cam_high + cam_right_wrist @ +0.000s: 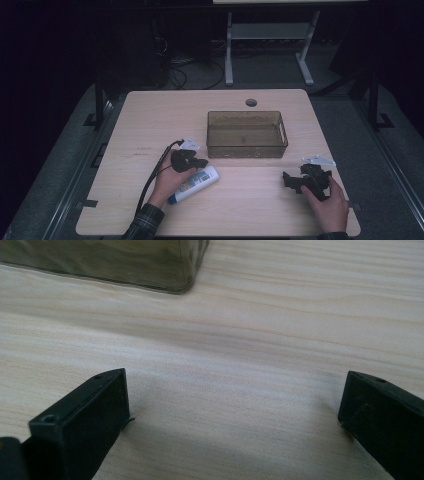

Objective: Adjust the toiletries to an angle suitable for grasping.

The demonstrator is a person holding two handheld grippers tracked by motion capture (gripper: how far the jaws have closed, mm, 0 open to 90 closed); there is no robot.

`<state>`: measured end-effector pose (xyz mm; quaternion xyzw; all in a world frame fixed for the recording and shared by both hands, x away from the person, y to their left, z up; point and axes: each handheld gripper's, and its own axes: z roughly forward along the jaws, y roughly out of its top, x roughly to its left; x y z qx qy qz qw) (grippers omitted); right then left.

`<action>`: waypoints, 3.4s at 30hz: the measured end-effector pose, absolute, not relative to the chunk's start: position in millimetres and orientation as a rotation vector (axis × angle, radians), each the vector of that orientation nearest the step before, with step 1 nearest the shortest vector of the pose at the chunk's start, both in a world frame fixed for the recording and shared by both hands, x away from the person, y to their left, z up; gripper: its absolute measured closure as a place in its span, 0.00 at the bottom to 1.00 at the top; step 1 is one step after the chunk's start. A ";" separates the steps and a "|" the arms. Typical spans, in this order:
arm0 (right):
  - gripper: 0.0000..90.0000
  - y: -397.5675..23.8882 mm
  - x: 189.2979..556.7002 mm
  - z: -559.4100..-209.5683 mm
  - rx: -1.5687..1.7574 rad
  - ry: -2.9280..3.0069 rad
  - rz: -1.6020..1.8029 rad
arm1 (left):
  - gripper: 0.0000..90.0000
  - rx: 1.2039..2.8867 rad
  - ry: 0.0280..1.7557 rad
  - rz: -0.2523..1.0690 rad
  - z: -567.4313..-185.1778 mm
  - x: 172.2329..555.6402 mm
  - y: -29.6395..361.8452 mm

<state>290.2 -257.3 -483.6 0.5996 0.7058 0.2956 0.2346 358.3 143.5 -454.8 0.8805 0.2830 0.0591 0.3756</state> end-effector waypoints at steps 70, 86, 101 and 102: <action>0.00 -257.0 290.2 -483.4 1.650 1.936 0.811 | 0.99 2.210 0.852 0.217 -442.2 247.7 236.4; 0.00 -257.0 290.2 -483.4 1.650 1.936 0.810 | 1.00 2.198 0.901 0.255 -442.2 272.7 246.1; 0.00 -257.1 290.2 -483.6 1.648 1.936 0.812 | 1.00 2.203 0.925 0.298 -442.0 296.6 246.7; 0.00 -257.0 290.2 -483.6 1.649 1.935 0.812 | 1.00 2.199 0.930 0.299 -442.1 298.2 246.7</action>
